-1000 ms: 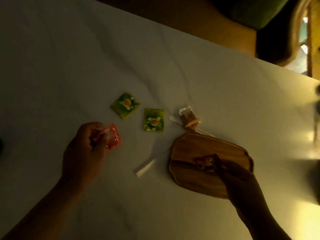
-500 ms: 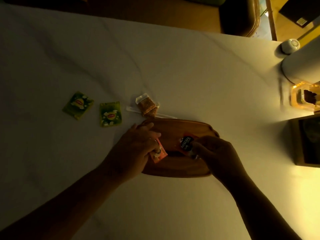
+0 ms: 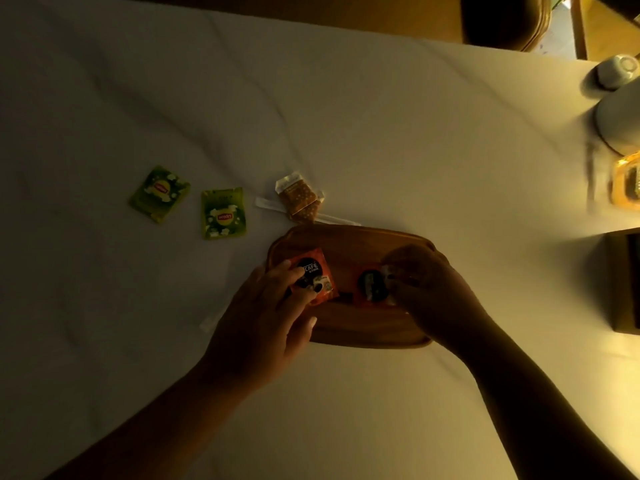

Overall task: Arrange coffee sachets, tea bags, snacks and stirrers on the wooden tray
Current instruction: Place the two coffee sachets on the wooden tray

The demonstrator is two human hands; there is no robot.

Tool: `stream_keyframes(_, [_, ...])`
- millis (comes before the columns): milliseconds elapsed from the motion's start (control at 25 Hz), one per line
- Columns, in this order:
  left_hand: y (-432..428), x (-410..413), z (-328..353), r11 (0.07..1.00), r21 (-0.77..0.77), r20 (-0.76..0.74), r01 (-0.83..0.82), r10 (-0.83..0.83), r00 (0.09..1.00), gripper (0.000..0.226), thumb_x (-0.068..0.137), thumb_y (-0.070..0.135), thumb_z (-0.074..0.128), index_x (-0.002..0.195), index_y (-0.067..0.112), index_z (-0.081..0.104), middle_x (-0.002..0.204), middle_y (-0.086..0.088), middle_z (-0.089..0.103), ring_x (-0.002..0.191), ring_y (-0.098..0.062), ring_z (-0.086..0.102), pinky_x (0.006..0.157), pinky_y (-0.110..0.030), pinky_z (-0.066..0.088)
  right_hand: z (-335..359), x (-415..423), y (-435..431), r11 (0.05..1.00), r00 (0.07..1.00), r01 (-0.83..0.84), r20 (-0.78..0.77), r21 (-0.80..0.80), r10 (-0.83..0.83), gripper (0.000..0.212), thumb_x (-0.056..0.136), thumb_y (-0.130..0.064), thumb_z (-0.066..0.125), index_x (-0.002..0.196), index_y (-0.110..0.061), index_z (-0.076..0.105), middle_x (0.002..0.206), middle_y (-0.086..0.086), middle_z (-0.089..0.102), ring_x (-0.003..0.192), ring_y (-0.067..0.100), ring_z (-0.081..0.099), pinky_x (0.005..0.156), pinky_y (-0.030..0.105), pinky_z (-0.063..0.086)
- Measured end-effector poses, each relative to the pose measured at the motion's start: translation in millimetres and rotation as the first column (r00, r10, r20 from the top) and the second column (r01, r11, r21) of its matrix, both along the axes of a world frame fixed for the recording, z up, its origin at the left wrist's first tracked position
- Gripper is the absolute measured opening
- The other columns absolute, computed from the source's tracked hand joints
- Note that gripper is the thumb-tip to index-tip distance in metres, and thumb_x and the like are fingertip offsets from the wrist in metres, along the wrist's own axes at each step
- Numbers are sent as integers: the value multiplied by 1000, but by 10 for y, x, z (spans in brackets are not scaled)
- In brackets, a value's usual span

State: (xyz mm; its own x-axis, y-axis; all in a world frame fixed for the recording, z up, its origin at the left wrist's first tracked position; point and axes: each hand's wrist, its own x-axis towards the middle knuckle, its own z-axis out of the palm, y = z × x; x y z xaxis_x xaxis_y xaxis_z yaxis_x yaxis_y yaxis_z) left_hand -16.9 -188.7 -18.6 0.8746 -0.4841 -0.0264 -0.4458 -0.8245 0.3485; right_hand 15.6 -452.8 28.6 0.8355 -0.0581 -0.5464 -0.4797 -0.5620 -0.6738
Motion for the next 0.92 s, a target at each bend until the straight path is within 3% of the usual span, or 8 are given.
stream_keyframes(80, [-2,19,-24,1000,0,28,-22,22,999,38,95,38,62,123,13,68,143,-13,57,144,-30,43,115,-55,39,-17,56,98,984,985,-172,9,-47,173,23,98,-25,60,116,-39,62,103,-26,60,101,6,64,61,9,49])
stream_keyframes(160, [-8,20,-43,998,-24,85,-57,59,995,39,94,34,63,125,11,68,142,-14,58,139,-32,49,113,-53,41,-50,80,229,933,946,-270,116,-238,303,35,97,-26,61,130,-35,58,123,-16,62,115,14,58,85,19,45])
stream_keyframes(280, [-67,-47,-60,1000,-10,132,-11,12,991,48,94,35,61,137,14,62,139,-13,60,130,-30,54,106,-49,45,-108,-72,398,818,871,-148,319,-555,374,47,88,-32,68,133,-31,56,130,0,60,124,26,52,89,32,38])
stream_keyframes(360, [-116,-100,-83,1000,24,122,2,-5,993,52,95,38,59,141,15,58,142,-10,58,132,-29,52,108,-50,44,-179,-296,483,800,853,-131,344,-586,392,49,88,-41,60,135,-31,53,128,-2,57,121,21,46,88,34,45])
stream_keyframes(440, [-126,-117,-112,999,39,130,-24,18,991,54,96,40,56,143,15,56,145,-9,56,136,-29,51,112,-51,41,-306,-513,499,762,830,-234,284,-604,480,59,86,-43,54,143,-30,46,139,-2,53,128,21,40,96,42,48])
stream_keyframes(560, [-136,-80,-146,998,35,123,-49,45,991,55,96,42,54,145,15,53,151,-9,51,144,-28,43,119,-51,32,-457,-551,391,709,753,-378,248,-595,610,76,83,-36,58,153,-28,32,158,-1,41,148,24,26,114,46,29])
stream_keyframes(680, [-181,6,-155,998,36,115,-58,53,992,55,97,44,52,144,14,54,153,-10,50,146,-28,41,121,-51,30,-508,-389,319,696,697,-449,268,-560,665,89,79,-35,65,157,-25,24,165,2,29,155,25,17,122,47,19])
stream_keyframes(920, [-175,90,-187,998,39,161,-49,42,986,52,96,46,54,138,15,57,147,-11,54,140,-30,46,120,-48,32,-471,-211,305,684,696,-402,283,-608,660,76,77,-53,60,146,-26,45,152,3,49,142,30,39,111,49,37])
